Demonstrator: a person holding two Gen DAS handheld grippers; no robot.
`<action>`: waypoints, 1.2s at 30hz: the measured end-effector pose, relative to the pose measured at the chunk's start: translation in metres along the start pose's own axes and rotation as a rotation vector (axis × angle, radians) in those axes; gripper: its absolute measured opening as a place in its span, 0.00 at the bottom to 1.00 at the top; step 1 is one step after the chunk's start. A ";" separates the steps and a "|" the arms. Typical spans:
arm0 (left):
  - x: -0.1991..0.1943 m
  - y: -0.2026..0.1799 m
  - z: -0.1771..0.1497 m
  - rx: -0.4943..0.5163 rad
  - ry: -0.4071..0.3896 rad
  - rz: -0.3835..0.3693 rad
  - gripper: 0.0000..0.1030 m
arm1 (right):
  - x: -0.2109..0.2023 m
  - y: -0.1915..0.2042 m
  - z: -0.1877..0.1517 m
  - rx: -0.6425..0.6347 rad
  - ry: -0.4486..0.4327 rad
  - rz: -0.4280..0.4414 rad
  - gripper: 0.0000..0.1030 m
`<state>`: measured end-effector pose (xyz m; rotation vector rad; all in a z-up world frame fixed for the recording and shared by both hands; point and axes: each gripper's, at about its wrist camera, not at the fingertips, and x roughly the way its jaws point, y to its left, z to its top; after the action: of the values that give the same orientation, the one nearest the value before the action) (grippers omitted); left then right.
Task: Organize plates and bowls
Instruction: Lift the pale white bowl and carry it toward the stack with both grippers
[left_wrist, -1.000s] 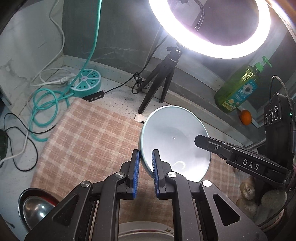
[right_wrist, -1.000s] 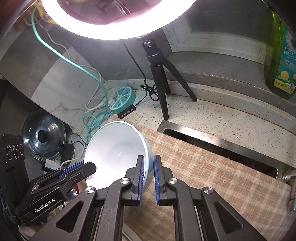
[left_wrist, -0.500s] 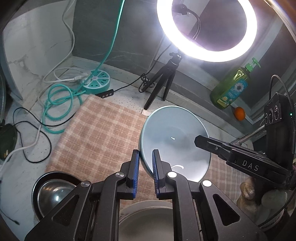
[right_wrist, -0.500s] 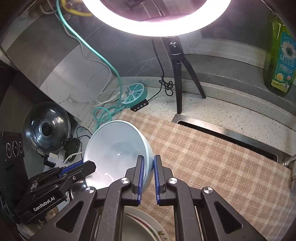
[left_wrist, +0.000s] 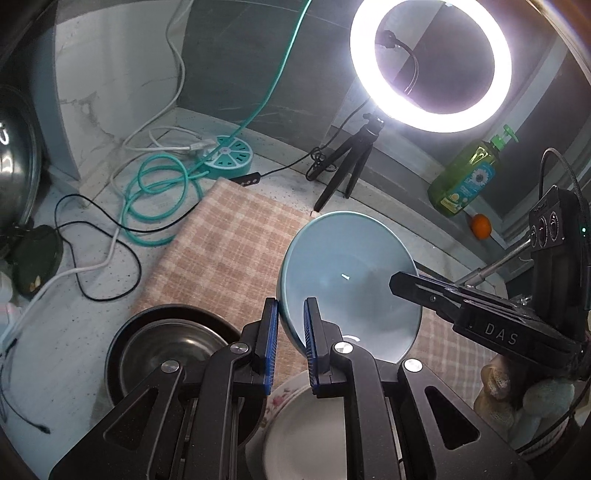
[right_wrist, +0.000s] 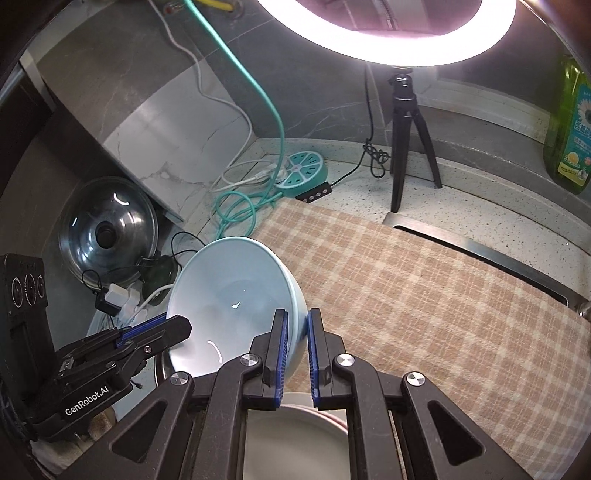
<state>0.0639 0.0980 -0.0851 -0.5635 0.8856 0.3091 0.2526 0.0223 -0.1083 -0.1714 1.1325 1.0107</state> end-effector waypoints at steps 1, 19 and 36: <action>-0.002 0.003 -0.002 -0.003 -0.001 0.002 0.12 | 0.001 0.004 -0.002 -0.004 0.003 0.001 0.09; -0.030 0.059 -0.024 -0.069 -0.010 0.054 0.12 | 0.037 0.066 -0.022 -0.076 0.069 0.030 0.09; -0.033 0.098 -0.043 -0.104 0.020 0.075 0.12 | 0.070 0.097 -0.042 -0.107 0.131 0.020 0.09</action>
<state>-0.0299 0.1521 -0.1128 -0.6310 0.9157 0.4201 0.1566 0.0941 -0.1501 -0.3159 1.2012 1.0909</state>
